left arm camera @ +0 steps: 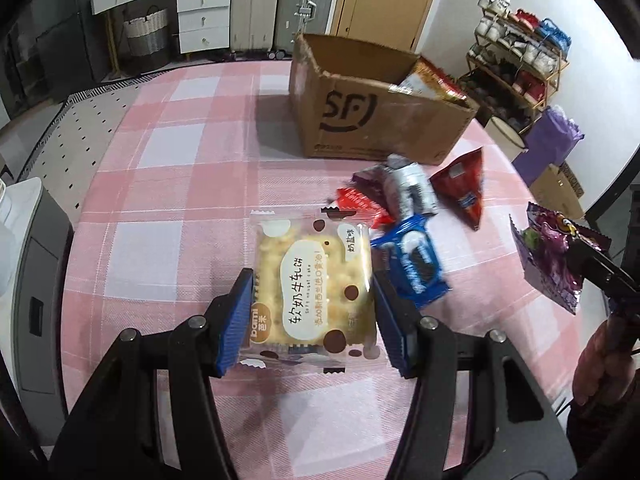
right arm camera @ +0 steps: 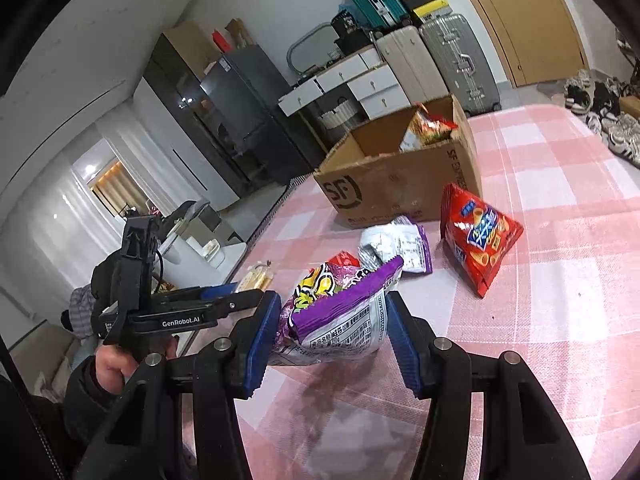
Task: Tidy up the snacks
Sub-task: 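Lift both held snacks and carry them over the SF box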
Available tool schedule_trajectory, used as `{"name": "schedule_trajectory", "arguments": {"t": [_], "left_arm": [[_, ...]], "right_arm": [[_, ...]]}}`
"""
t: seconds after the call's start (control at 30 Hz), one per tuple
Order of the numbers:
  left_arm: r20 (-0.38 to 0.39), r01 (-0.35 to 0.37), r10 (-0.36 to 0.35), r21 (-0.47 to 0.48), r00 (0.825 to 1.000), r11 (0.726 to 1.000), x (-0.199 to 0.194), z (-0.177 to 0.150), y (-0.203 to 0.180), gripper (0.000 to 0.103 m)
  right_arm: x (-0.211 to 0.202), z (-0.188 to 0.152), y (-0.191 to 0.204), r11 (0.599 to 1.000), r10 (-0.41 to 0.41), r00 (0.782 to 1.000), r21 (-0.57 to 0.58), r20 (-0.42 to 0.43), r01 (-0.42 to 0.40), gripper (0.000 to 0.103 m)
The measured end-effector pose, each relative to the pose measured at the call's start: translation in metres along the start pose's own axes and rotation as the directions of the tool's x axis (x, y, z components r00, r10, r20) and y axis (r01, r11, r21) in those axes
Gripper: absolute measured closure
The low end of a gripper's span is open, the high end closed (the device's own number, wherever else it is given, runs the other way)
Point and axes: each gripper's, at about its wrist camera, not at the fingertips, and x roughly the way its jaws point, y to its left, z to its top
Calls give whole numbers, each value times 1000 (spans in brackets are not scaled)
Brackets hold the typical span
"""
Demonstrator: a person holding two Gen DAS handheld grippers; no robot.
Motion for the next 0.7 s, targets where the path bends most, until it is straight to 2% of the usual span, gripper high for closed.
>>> {"name": "schedule_trajectory", "arguments": {"t": [0.33, 0.47, 0.7], "left_arm": [[103, 79, -79, 4, 992, 997, -45, 20, -20, 48], [165, 64, -60, -17, 984, 998, -61, 38, -21, 48], [204, 80, -75, -16, 976, 997, -75, 72, -24, 48]], "right_arm": [[-23, 27, 23, 998, 10, 998, -65, 55, -6, 49], [-29, 44, 32, 995, 21, 997, -100, 77, -13, 49], [-32, 83, 46, 988, 29, 993, -154, 111, -12, 49]]}}
